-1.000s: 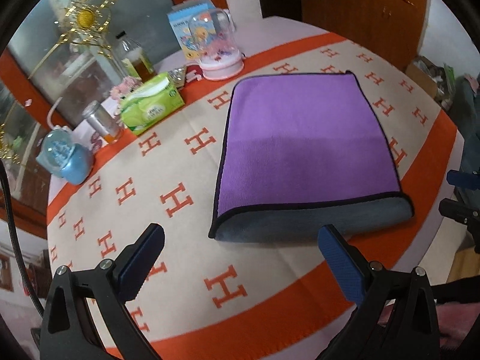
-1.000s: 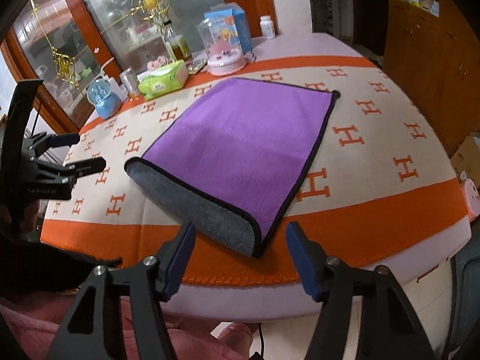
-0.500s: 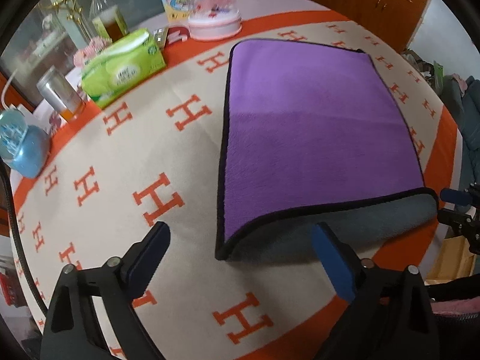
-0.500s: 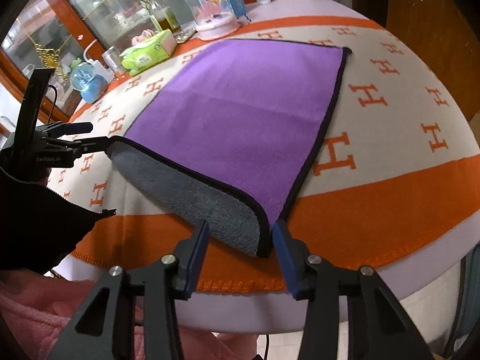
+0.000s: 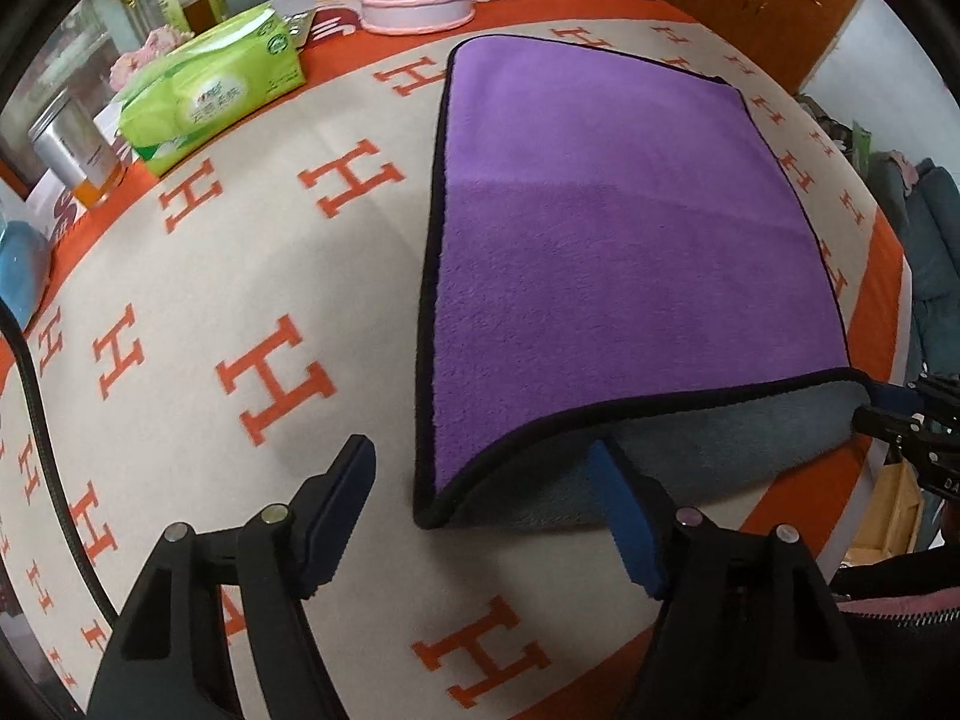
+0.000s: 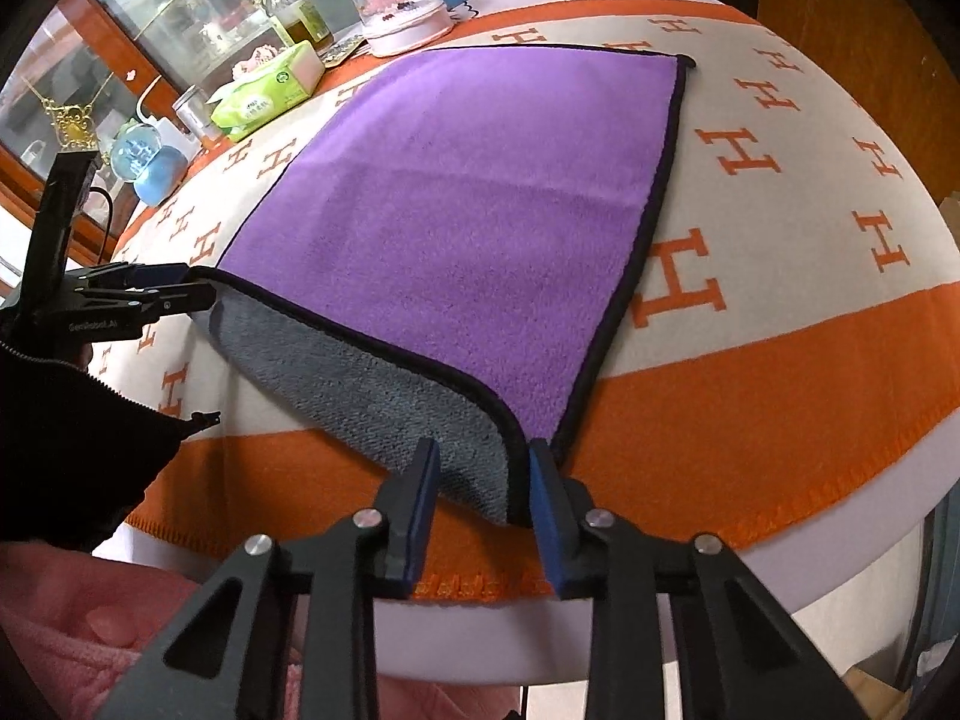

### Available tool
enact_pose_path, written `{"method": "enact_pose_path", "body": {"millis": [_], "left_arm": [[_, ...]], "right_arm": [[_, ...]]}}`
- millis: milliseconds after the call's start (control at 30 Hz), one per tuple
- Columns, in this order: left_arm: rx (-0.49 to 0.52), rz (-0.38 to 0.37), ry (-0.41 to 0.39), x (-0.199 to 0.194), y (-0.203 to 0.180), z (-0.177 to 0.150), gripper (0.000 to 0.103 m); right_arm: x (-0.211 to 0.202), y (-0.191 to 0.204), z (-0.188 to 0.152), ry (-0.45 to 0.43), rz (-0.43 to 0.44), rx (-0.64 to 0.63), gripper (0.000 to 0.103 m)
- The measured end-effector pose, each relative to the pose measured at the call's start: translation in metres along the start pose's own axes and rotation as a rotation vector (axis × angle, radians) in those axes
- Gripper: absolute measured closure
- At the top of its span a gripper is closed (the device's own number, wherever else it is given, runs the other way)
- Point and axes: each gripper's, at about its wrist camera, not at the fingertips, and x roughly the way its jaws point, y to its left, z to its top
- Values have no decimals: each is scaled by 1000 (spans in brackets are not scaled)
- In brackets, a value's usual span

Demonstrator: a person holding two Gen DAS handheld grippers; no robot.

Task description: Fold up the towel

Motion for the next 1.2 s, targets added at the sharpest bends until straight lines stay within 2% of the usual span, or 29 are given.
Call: {"method": "enact_pose_path", "body": {"millis": [200,267,333,433,533,833,1200], "left_arm": [[17,-40,12,3,-4,1,64],[23,-40,9,1,-6,1,66],[26,-43,4,0,-7,0,79],[19,-38,4,-2,-5,-3,91],[18,-32,-5,-5,-3,-7,94],[25,0,-24,-14,-9,-11,98],[23,43,-46,-38,-11,5,99]], "right_arm": [[-1,0,0,-6,0,1,84],[-2,1,0,-9,1,-3,85],[-3,2,0,-11,1,-7,90],[-3,3,0,-12,-5,-14,94],[-3,4,0,-14,-9,-21,98],[-10,5,0,-33,-32,-53,99],[-32,2,14,-110,-22,-70,99]]}}
